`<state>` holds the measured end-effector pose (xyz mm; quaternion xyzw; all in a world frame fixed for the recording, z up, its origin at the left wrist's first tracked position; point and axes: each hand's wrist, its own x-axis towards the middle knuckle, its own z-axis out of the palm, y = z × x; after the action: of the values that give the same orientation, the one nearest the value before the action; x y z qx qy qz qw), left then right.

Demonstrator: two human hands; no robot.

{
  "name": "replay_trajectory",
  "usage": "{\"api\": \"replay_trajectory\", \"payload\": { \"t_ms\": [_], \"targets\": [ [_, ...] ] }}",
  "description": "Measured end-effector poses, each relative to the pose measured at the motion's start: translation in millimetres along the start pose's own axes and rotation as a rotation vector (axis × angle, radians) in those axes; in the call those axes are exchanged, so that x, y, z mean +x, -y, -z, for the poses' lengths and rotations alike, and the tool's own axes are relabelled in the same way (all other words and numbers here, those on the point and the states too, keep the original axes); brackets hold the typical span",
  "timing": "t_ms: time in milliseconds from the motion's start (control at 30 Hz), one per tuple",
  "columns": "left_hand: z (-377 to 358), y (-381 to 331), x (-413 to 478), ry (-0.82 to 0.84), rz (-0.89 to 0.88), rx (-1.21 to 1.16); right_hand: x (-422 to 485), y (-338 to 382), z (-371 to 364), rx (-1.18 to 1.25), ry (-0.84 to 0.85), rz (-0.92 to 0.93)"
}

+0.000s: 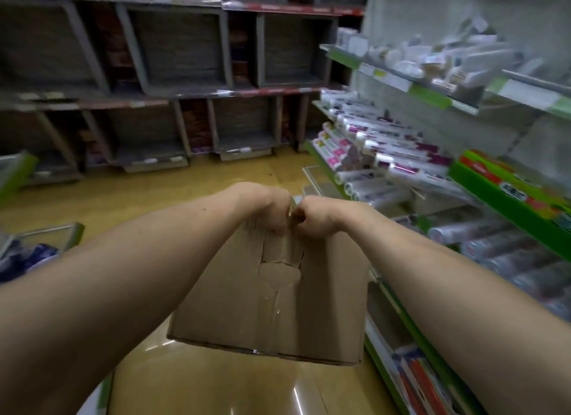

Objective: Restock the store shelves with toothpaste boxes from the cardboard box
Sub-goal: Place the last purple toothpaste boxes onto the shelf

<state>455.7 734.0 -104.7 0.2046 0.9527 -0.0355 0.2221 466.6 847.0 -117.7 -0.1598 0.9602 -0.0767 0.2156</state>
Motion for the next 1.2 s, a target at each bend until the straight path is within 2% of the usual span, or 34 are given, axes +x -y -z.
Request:
{"api": "replay_trajectory", "payload": {
  "t_ms": [333,733,1067,1200],
  "targets": [
    [17.3,133.7,67.7,-0.123,0.200,-0.079,148.3,46.9,40.6,-0.056,-0.062,0.128],
    [80.1,283.9,180.5,-0.200,0.171,-0.049,320.5,78.4,115.7,-0.029,-0.125,0.091],
    [127.1,373.1,301.8,-0.238,0.169,-0.079,476.3,54.9,166.4,-0.055,-0.193,0.087],
    [163.4,402.8,364.2,-0.216,0.172,-0.055,543.5,33.2,205.2,-0.086,-0.162,0.092]
  ]
}}
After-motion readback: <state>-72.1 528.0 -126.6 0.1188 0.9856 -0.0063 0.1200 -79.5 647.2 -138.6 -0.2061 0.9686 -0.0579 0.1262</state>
